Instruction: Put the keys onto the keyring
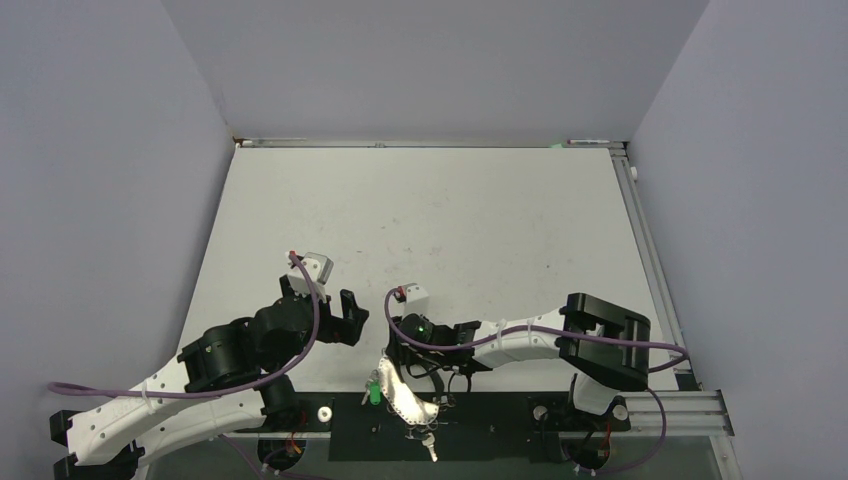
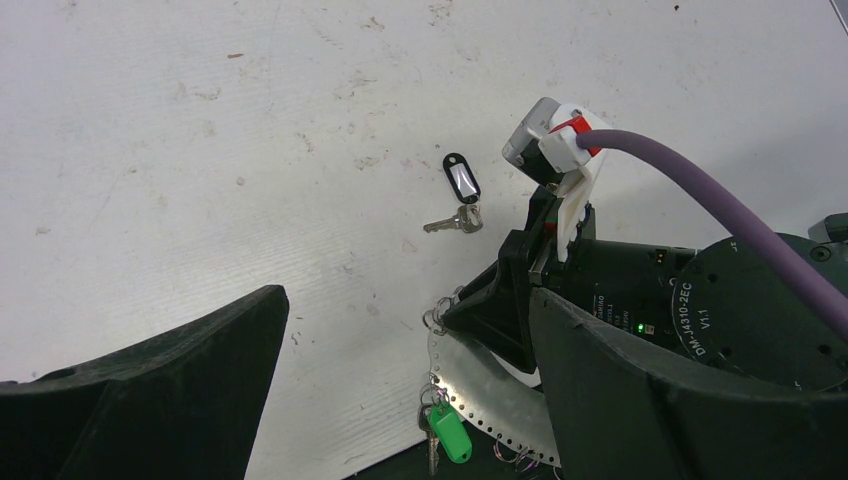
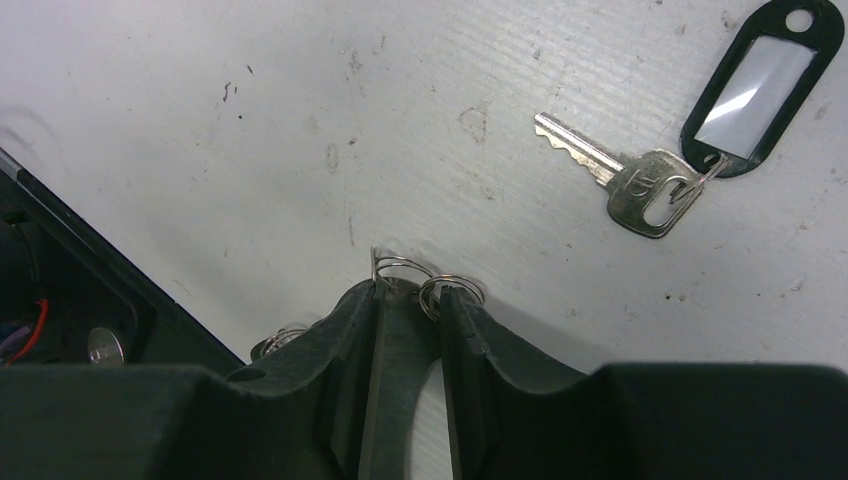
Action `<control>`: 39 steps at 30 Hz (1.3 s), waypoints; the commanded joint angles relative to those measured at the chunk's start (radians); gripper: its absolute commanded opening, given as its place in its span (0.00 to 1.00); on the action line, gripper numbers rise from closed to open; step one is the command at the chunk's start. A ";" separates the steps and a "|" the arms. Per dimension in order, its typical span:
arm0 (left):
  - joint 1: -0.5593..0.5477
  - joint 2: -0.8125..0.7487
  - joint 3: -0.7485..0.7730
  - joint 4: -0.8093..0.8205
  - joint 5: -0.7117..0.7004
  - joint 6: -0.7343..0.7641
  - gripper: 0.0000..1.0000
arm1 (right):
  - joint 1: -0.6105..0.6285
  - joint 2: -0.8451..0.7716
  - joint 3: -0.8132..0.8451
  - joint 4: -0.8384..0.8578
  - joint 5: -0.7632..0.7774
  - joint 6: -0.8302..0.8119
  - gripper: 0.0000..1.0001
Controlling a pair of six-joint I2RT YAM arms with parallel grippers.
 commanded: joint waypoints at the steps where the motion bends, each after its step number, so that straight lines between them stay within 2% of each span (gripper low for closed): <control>1: -0.004 0.001 0.015 0.003 -0.015 0.008 0.88 | 0.008 0.025 0.011 0.010 0.035 -0.015 0.27; 7: -0.004 0.003 0.015 0.003 -0.016 0.008 0.88 | 0.017 0.055 0.012 0.037 0.050 -0.044 0.21; 18: -0.004 0.002 0.015 0.002 -0.017 0.006 0.88 | 0.026 0.098 0.017 0.083 0.058 -0.081 0.21; 24: -0.005 -0.001 0.015 0.002 -0.017 0.006 0.88 | 0.026 0.098 -0.018 0.164 0.013 -0.115 0.05; 32: -0.005 0.000 0.013 0.006 -0.011 0.006 0.88 | 0.027 -0.054 -0.116 0.270 -0.025 -0.164 0.05; 39: -0.003 -0.014 0.012 0.022 0.002 0.012 0.88 | 0.027 -0.192 -0.164 0.273 -0.063 -0.222 0.05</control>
